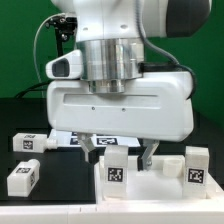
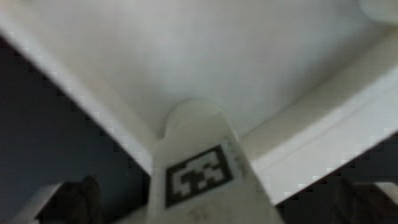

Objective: Assemble square table

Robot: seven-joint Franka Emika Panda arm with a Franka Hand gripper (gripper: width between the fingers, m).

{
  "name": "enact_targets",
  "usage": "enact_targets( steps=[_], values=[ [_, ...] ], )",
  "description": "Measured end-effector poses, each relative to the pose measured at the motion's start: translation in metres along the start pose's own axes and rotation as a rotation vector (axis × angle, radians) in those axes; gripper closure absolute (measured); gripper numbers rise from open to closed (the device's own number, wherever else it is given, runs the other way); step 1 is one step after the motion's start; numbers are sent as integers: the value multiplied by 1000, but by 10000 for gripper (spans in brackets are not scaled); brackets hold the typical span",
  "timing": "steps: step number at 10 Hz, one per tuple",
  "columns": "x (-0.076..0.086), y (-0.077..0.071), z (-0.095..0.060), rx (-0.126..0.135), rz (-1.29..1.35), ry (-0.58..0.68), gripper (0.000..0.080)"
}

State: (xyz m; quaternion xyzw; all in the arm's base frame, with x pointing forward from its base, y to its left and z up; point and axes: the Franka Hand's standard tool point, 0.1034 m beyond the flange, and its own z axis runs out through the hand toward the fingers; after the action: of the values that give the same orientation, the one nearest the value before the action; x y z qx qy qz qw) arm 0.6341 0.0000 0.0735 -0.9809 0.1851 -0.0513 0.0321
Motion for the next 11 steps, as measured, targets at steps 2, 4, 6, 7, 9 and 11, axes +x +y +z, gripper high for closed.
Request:
enact_targets(
  steps=[2,4,6,7,9,11],
  values=[
    [2,1,0,2,-60,9,151],
    [2,2,1,0,-62,8,416],
    [2,2,1,2,70,8,517],
    [2,3,1,2,138,8,516],
    [2,4,1,6,371,37,516],
    [3,6,1,10,688,5,516]
  ],
)
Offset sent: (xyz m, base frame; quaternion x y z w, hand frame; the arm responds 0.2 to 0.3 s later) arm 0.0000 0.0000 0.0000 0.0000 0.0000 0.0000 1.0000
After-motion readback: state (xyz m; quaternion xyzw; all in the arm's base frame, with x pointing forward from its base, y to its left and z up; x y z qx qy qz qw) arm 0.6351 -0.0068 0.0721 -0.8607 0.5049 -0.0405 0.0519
